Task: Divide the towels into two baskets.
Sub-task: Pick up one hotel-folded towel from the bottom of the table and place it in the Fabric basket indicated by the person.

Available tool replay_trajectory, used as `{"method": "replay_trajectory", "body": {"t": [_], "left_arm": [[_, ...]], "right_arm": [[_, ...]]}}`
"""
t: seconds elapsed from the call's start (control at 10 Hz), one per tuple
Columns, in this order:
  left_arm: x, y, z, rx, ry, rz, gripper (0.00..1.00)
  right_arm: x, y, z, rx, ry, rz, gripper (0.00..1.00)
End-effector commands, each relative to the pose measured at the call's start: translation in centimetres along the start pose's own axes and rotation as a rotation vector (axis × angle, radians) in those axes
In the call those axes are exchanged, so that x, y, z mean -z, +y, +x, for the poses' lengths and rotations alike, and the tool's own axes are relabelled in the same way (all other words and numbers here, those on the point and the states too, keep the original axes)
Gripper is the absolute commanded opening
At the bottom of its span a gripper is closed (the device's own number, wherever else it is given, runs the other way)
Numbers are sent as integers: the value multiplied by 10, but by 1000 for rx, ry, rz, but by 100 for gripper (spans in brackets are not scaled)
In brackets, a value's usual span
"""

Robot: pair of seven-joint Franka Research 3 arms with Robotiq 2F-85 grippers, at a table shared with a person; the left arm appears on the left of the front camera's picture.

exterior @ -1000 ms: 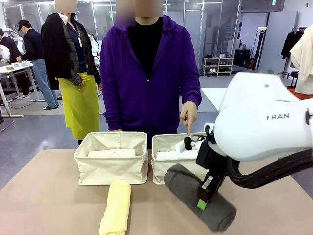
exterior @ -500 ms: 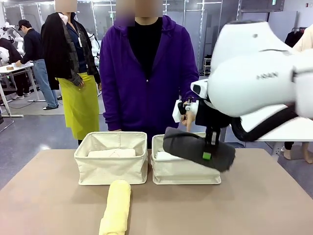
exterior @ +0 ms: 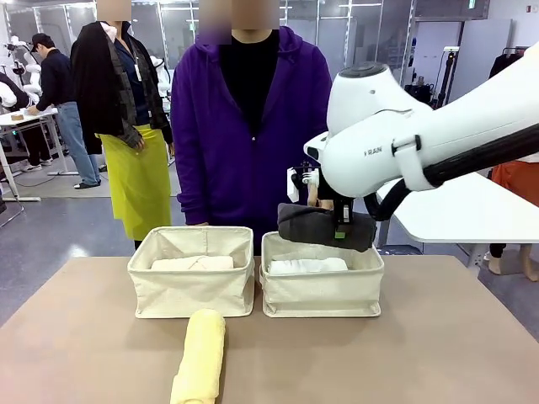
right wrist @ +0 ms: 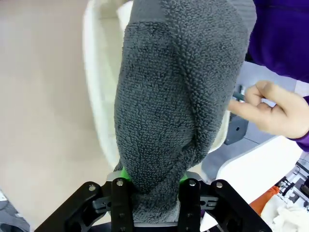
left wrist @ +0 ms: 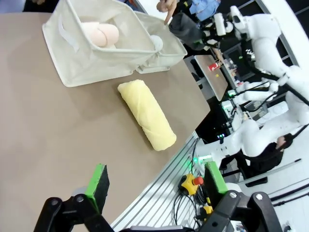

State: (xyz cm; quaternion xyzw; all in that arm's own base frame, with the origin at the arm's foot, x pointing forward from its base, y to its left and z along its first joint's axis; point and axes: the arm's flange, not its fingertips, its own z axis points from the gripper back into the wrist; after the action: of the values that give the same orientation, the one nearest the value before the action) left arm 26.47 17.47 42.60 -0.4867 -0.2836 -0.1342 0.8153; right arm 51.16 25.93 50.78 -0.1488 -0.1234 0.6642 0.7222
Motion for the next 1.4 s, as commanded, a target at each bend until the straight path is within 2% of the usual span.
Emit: {"method": "replay_trajectory", "body": {"t": [0.0, 0.2, 0.3, 0.6, 0.7, 0.8, 0.9, 1.0, 1.2, 1.3], "left_arm": [[-3, -1, 0, 5, 3, 2, 100], [-3, -1, 0, 5, 3, 2, 100], [-3, -1, 0, 5, 3, 2, 100], [-3, -1, 0, 5, 3, 2, 100], [-3, -1, 0, 5, 3, 2, 100], [-3, -1, 0, 5, 3, 2, 100], [-3, -1, 0, 5, 3, 2, 100], [-3, -1, 0, 5, 3, 2, 100], [-3, -1, 0, 5, 3, 2, 100], [-3, -1, 0, 5, 3, 2, 100]], "right_arm": [[3, -21, 12, -53, 12, 1, 33], [23, -39, 16, -111, 43, 47, 33], [37, -44, 19, -115, 28, 86, 33], [62, -49, 21, -135, 46, 105, 33], [67, -49, 22, -136, 44, 106, 37], [70, -49, 23, -140, 53, 106, 70], [70, -47, 23, -142, 50, 109, 74], [70, -45, 22, -139, 56, 109, 100], [67, -41, 21, -137, 54, 106, 100], [65, -39, 21, -135, 57, 100, 91]]}}
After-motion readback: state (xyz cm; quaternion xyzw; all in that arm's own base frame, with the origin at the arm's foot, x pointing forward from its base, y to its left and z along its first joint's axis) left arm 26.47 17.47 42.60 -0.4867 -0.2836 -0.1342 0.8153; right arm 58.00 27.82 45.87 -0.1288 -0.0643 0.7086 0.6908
